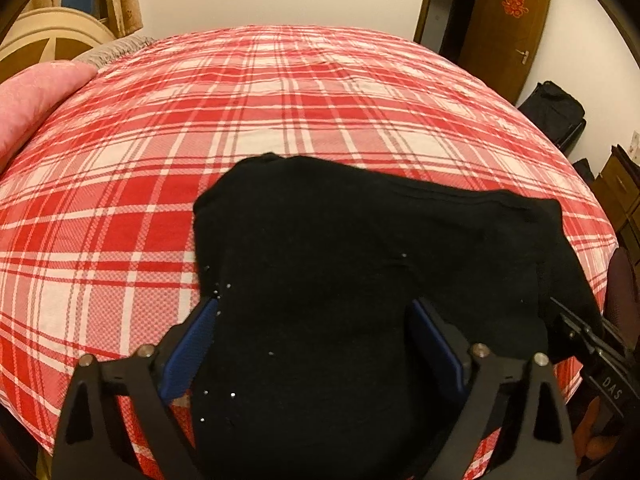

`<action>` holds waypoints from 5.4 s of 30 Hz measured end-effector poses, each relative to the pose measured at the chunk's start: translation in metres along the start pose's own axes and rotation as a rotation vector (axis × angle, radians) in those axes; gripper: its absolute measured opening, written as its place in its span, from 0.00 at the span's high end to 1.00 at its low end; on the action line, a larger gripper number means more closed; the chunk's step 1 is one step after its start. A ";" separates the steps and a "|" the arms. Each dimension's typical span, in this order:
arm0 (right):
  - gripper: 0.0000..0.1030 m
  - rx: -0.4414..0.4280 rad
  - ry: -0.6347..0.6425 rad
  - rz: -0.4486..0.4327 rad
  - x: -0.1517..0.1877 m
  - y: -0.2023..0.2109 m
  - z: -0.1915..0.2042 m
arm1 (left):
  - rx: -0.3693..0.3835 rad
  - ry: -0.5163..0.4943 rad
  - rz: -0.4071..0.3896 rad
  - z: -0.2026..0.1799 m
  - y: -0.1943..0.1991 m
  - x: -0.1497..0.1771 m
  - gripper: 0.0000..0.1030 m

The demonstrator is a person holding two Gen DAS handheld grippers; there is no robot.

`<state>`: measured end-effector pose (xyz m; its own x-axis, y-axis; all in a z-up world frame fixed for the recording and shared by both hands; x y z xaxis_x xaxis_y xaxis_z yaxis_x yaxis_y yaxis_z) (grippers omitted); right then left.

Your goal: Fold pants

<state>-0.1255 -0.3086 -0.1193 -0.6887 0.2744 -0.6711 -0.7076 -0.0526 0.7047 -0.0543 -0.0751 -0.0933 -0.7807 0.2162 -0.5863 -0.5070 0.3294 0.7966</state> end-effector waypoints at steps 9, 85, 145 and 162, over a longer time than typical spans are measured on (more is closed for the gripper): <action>0.63 -0.022 -0.040 0.001 0.001 0.000 -0.004 | 0.029 -0.025 -0.011 -0.009 0.006 0.000 0.39; 0.54 -0.208 0.683 0.003 -0.134 -0.198 0.284 | -0.367 0.410 -0.157 0.265 0.009 -0.063 0.41; 0.75 -0.629 0.773 0.152 -0.044 -0.176 0.411 | -0.562 0.254 -0.022 0.348 -0.017 -0.119 0.10; 0.75 -0.562 0.656 0.019 -0.075 -0.161 0.399 | -0.444 0.359 -0.073 0.351 0.021 -0.117 0.12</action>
<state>0.1030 0.0629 -0.0907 -0.5310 -0.3322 -0.7795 -0.5485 -0.5665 0.6150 0.1546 0.2296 -0.0594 -0.7739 -0.1438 -0.6168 -0.6083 -0.1024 0.7871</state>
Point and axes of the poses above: each gripper's, at about its wrist camera, not at the fingertips, and y roughly against the way its jaws point, z to its left, x to its underside, the point moved 2 cm from there along -y, roughly the way its jaws point, and after that the axes turned 5 degrees about y, right-handed, at the moved point
